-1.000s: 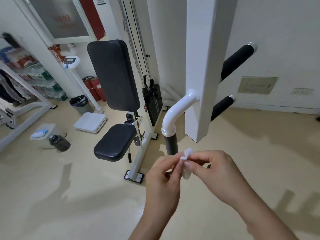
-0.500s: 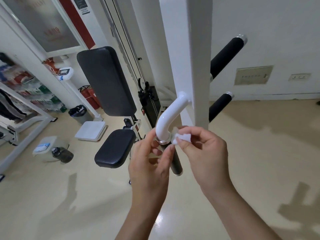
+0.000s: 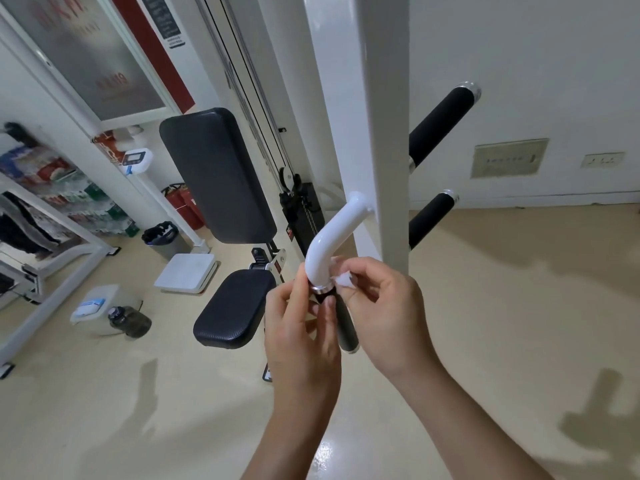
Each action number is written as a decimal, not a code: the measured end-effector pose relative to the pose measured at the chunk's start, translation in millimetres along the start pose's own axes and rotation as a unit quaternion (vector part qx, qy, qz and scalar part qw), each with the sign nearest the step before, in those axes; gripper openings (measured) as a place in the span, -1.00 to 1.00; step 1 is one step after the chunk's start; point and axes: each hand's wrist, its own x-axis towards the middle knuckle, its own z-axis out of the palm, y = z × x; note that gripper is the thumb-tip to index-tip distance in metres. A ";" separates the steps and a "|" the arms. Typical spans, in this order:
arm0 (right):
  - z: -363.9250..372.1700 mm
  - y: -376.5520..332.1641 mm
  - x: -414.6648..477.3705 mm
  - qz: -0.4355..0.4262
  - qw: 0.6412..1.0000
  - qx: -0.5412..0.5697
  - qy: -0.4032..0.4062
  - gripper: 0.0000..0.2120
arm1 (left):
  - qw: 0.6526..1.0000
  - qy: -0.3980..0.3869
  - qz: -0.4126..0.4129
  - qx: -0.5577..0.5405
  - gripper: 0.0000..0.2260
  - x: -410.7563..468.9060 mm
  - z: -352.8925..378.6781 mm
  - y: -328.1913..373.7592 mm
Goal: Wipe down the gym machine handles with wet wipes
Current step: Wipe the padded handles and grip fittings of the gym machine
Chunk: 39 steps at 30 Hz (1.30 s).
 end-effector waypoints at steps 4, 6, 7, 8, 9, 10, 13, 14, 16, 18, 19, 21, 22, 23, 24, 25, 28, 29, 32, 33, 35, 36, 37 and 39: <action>0.5 17.4 2.5 0.057 0.996 -0.059 -0.023 -0.84 | 0.998 0.007 -0.033 -0.051 -0.61 2.2 2.0 -0.1; 0.1 20.3 2.7 0.076 0.993 -0.077 -0.039 -0.84 | 0.995 0.008 -0.058 -0.080 -0.60 1.7 4.5 -3.2; 0.9 18.5 2.0 0.065 0.994 -0.078 -0.037 -0.82 | 0.994 0.007 -0.063 -0.088 -0.60 1.0 5.4 -4.6; 2.1 14.9 1.6 0.041 0.997 -0.068 -0.024 -0.78 | 0.993 0.006 -0.065 -0.094 -0.60 0.5 5.6 -5.4; 3.1 9.6 1.6 0.014 0.999 -0.044 -0.001 -0.75 | 0.993 0.006 -0.066 -0.098 -0.60 0.9 5.9 -5.5; 4.2 4.2 1.8 -0.001 1.000 -0.015 0.020 -0.73 | 0.992 0.007 -0.071 -0.103 -0.60 1.0 6.3 -5.5; 10.1 7.8 1.3 0.020 0.999 0.007 0.044 -0.77 | 0.988 0.007 -0.095 -0.121 -0.58 1.5 7.4 -5.8; 12.1 15.4 0.8 0.039 0.998 -0.018 0.045 -0.83 | 0.987 0.006 -0.099 -0.125 -0.58 2.3 7.3 -6.5; 13.7 32.2 -3.4 0.097 0.992 -0.073 0.020 -0.89 | 0.987 0.008 -0.106 -0.122 -0.60 3.2 7.9 -9.6; 13.5 40.3 -5.6 0.130 0.988 -0.076 0.012 -0.87 | 0.987 0.004 -0.113 -0.112 -0.66 3.5 8.9 -12.3; 13.0 38.8 -5.0 0.126 0.990 -0.063 0.016 -0.87 | 0.988 -0.004 -0.113 -0.108 -0.70 3.1 9.3 -13.9; 13.7 30.3 -1.7 0.095 0.994 -0.027 0.036 -0.85 | 0.989 -0.022 -0.104 -0.101 -0.70 1.9 9.8 -16.4; 15.0 28.1 -0.3 0.080 0.996 -0.018 0.041 -0.84 | 0.990 -0.028 -0.101 -0.096 -0.71 0.8 10.5 -18.2; 16.8 29.6 0.3 0.073 0.996 -0.027 0.037 -0.83 | 0.990 -0.031 -0.105 -0.095 -0.72 0.2 11.6 -20.4; 19.1 35.0 -0.1 0.075 0.995 -0.056 0.028 -0.83 | 0.988 -0.032 -0.113 -0.098 -0.72 -0.4 12.5 -22.2; 21.8 43.1 -1.0 0.087 0.992 -0.090 0.011 -0.82 | 0.986 -0.032 -0.124 -0.104 -0.71 -0.6 13.3 -24.6; 24.5 61.1 -3.3 0.162 0.981 -0.106 -0.032 -0.79 | 0.983 -0.041 -0.137 -0.119 -0.71 -2.4 13.9 -29.0; 23.9 62.0 -1.8 0.168 0.981 -0.092 -0.023 -0.79 | 0.982 -0.047 -0.136 -0.120 -0.74 -3.6 14.8 -30.3; 23.1 51.9 4.1 0.123 0.991 -0.040 0.028 -0.81 | 0.986 -0.058 -0.125 -0.093 -0.73 -5.8 20.6 -34.8; 24.5 51.4 4.4 0.118 0.992 -0.039 0.031 -0.81 | 0.987 -0.059 -0.124 -0.088 -0.71 -6.5 22.7 -36.5; 28.6 61.4 0.4 0.135 0.988 -0.078 0.006 -0.79 | 0.987 -0.060 -0.125 -0.081 -0.70 -8.4 24.1 -38.9; 29.3 67.2 -2.5 0.159 0.983 -0.090 -0.009 -0.77 | 0.987 -0.063 -0.125 -0.081 -0.72 -9.8 22.9 -39.6; 28.9 68.6 -4.3 0.183 0.979 -0.084 -0.015 -0.76 | 0.986 -0.068 -0.126 -0.085 -0.75 -11.3 20.9 -40.4; 24.3 60.6 0.7 0.180 0.983 -0.049 -0.006 -0.79 | 0.983 -0.080 -0.132 -0.097 -0.82 -12.3 20.3 -42.8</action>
